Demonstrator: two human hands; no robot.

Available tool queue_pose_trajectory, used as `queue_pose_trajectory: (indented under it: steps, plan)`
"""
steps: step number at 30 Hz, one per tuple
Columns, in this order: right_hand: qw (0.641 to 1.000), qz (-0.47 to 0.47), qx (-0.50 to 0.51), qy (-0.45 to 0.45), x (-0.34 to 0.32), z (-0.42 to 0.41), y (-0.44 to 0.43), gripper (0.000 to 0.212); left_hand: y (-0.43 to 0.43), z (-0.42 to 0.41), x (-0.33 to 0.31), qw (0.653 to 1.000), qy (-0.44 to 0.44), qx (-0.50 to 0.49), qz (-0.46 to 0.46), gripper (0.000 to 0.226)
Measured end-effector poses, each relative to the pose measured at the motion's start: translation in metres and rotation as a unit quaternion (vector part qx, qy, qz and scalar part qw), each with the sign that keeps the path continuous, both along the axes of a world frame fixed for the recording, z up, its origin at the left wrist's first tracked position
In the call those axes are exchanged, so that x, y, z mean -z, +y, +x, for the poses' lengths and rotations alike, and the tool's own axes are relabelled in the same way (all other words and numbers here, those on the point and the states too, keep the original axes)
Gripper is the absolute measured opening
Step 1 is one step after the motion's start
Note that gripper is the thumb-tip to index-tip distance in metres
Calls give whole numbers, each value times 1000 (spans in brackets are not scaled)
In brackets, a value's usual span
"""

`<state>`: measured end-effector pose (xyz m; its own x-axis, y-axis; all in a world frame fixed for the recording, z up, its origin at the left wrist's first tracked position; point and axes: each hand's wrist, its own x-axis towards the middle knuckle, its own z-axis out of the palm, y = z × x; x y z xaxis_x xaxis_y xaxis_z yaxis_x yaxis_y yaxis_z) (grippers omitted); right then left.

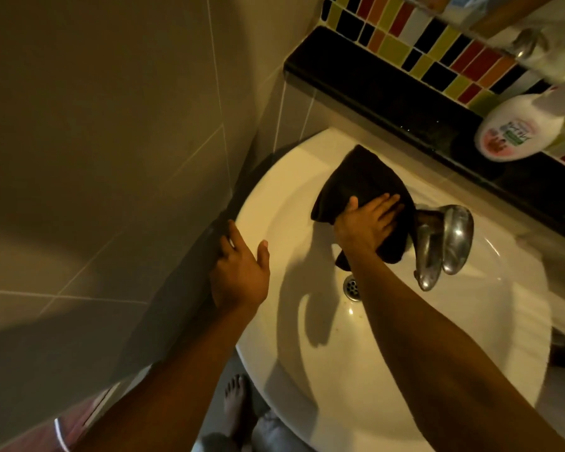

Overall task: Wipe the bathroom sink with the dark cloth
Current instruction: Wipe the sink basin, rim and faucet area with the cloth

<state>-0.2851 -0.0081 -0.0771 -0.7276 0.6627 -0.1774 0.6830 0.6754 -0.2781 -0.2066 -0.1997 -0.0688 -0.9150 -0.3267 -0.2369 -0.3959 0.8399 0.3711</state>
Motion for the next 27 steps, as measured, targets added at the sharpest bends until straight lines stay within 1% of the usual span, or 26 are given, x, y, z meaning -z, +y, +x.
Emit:
queue_pose_trajectory:
  steps: [1, 2, 3, 4, 6, 7, 8, 9, 12, 14, 15, 16, 17, 19, 20, 21, 22, 24, 26, 27]
  plan:
    - [1000, -4, 23, -4, -1, -15, -8, 74, 1, 0, 2, 1000, 3, 0, 2, 74]
    - [1000, -1, 20, -7, -1, -26, -15, 73, 1, -1, 2, 1000, 7, 1, 6, 74]
    - [1000, 16, -10, -7, 1, -30, -20, 71, 1, 0, 2, 1000, 11, 3, 10, 74]
    - [997, 44, -64, 0, 6, -28, -20, 69, 0, 0, 3, 1000, 16, 7, 10, 73]
    - [976, 103, -193, 19, 14, -10, -7, 63, 0, -1, 2, 999, 28, 12, 10, 72]
    - [965, 116, -233, 28, 16, 1, 6, 61, 1, 0, 2, 999, 31, 15, 10, 71]
    - [964, 114, -238, 36, 17, 11, 17, 60, 1, 1, 2, 999, 35, 17, 6, 71]
    - [971, 104, -210, 37, 16, 18, 24, 61, 1, 1, 2, 999, 39, 19, 0, 71]
    - [996, 59, -60, 21, 11, 11, 15, 70, 2, 1, -1, 999, 35, 15, 12, 70]
    - [999, 43, 17, 26, 8, -6, -4, 71, 2, 2, -2, 999, 36, 17, 5, 70]
    - [998, 33, 34, 30, 6, -15, -10, 70, 3, 1, -3, 999, 35, 17, 0, 70]
    - [999, 31, 29, 34, 6, -21, -11, 68, 3, 1, -3, 999, 32, 17, -2, 70]
    - [998, 44, -4, 35, 8, -22, -10, 66, 3, 1, -2, 999, 31, 19, -5, 70]
    - [989, 90, -110, 42, 11, -15, 0, 62, 2, 1, 0, 999, 37, 20, -10, 69]
    - [983, 95, -148, 57, 12, -11, 6, 60, 1, 1, 2, 999, 38, 18, -8, 69]
    - [979, 86, -165, 80, 10, -5, 12, 57, 2, 0, 3, 999, 42, 17, -4, 69]
    - [980, 51, -149, 119, 6, 0, 16, 52, 2, 0, 5, 999, 46, 15, 1, 69]
    - [974, -50, -48, 214, -8, -4, 20, 38, 3, 0, 6, 999, 49, 6, 13, 70]
    - [955, -119, 58, 266, -25, -14, 20, 27, 4, -2, 6, 999, 46, 4, 19, 70]
    - [938, -148, 101, 295, -30, -20, 20, 25, 4, -2, 6, 999, 49, 4, 17, 69]
